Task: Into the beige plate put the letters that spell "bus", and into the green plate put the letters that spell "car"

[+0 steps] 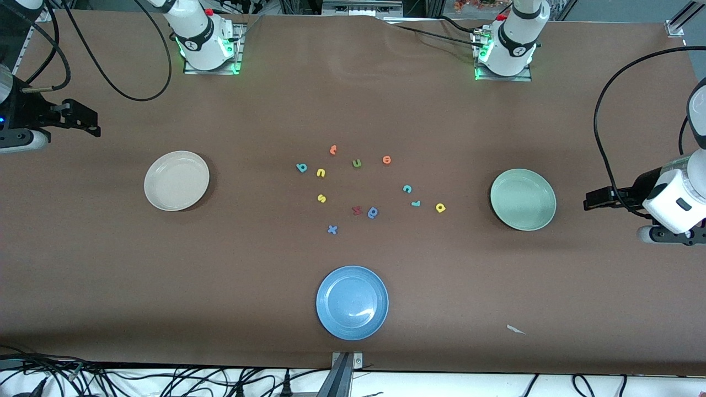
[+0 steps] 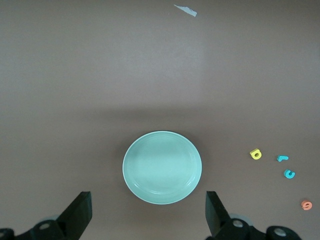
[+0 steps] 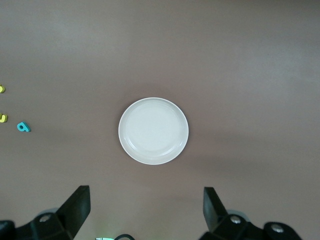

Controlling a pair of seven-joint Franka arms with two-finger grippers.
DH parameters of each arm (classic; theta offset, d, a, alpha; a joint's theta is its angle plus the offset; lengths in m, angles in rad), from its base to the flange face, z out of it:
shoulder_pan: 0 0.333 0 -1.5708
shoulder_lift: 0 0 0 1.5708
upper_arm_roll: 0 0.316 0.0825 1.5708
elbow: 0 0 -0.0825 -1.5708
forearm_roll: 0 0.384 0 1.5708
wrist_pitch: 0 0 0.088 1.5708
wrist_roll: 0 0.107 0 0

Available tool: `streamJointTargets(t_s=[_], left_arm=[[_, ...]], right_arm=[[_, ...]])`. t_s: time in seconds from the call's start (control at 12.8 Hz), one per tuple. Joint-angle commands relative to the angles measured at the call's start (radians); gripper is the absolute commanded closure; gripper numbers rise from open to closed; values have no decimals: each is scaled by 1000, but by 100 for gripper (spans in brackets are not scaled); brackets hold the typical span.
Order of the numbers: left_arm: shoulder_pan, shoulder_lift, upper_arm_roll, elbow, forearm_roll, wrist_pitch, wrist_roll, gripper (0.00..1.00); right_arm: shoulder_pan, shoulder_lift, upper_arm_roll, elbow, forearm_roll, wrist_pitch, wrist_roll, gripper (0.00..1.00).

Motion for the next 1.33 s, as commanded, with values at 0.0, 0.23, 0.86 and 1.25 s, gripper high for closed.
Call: streamJointTargets(t_s=[0.0, 0.23, 0.86, 1.25], left_arm=[[-3, -1, 4, -6, -22, 9, 4, 0], [-7, -1, 4, -6, -22, 9, 3, 0], [-10, 4, 4, -6, -22, 9, 0, 0], [-10, 7, 4, -6, -22, 9, 0, 0]], right_arm=[[7, 10, -7, 30, -8, -23, -4, 0], [5, 12, -10, 30, -7, -23, -9, 0], [10, 20, -4, 30, -5, -24, -29, 0], [10, 10, -1, 30, -3, -46, -18, 0]])
